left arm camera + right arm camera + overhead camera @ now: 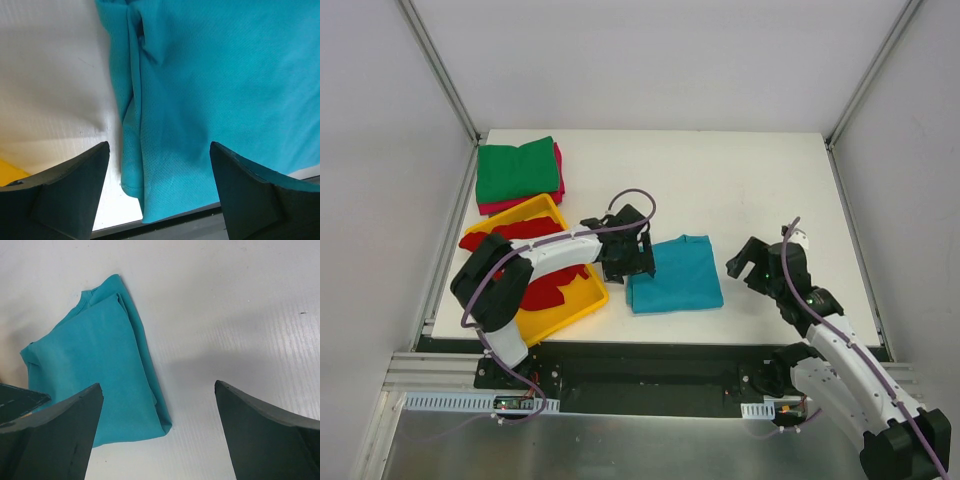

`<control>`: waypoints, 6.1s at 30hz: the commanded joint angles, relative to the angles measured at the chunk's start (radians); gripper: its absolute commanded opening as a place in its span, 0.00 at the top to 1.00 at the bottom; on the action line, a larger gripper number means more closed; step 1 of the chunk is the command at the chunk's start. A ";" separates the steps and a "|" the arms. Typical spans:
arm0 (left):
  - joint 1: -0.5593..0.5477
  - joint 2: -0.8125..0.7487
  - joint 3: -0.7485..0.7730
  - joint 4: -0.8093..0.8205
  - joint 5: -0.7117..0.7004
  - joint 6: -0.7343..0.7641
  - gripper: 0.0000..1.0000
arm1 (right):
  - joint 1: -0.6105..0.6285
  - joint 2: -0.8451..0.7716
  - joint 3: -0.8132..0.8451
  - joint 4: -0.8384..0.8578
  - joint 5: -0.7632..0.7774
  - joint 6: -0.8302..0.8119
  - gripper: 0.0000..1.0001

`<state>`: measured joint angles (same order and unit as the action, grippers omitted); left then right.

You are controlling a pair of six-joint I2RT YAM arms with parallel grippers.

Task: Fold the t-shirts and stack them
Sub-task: Fold the long partially folded tshirt into a neat square, then put the neatly folded tshirt into the corner of the board with the left arm

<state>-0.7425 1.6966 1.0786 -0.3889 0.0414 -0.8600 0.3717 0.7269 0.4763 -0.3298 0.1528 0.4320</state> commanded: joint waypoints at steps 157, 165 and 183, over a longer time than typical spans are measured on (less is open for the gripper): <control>0.861 0.525 1.018 -0.130 -0.528 0.992 1.00 | 0.001 -0.052 0.030 -0.178 0.209 -0.303 0.04; 0.867 0.523 1.027 -0.130 -0.593 0.974 0.74 | -0.001 -0.043 0.033 -0.184 0.208 -0.306 0.04; 0.878 0.347 0.989 -0.177 -0.068 0.607 0.01 | 0.001 -0.058 0.025 -0.178 0.200 -0.299 0.04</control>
<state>0.1371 2.0636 2.0731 -0.5564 -0.2657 -0.1532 0.3714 0.6865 0.4675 -0.5060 0.3508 0.1375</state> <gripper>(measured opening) 0.990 0.958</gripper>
